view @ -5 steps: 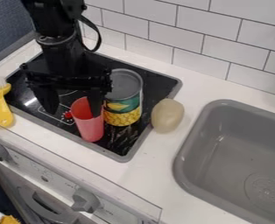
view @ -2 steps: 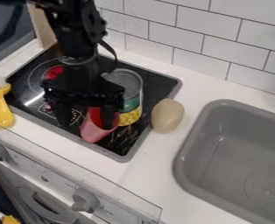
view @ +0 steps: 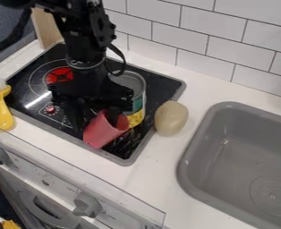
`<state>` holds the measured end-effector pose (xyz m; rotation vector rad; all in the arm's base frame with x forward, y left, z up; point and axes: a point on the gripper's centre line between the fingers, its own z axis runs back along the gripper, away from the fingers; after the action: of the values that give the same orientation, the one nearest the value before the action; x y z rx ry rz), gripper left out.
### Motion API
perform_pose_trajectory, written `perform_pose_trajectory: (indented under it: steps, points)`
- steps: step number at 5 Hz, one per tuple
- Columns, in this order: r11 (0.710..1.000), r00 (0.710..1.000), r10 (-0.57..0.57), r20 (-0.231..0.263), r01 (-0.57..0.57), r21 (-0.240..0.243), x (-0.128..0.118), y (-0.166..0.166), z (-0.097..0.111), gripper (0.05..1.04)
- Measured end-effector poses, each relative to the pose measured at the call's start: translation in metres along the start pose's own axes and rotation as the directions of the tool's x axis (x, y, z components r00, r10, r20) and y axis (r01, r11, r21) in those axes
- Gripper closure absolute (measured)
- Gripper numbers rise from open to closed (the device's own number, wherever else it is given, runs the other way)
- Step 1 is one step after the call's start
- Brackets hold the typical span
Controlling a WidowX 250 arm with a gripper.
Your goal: Move the pink glass to the upper left of the stove
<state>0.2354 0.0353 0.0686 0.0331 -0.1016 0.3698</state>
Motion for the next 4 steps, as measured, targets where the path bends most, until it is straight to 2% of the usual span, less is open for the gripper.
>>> perform_pose_trajectory:
  steps: [1,2,3,4]
  points:
    - [1.000,1.000,0.003,0.020,-0.003,-0.003,0.001,0.001,0.006,0.739]
    - [1.000,0.999,0.008,0.051,-0.007,-0.012,0.001,0.002,0.017,0.944]
    - [0.999,0.995,0.042,0.087,-0.040,-0.023,0.003,0.012,0.030,1.007]
    - [0.996,0.988,0.088,0.127,-0.086,-0.027,0.003,0.027,0.044,1.010]
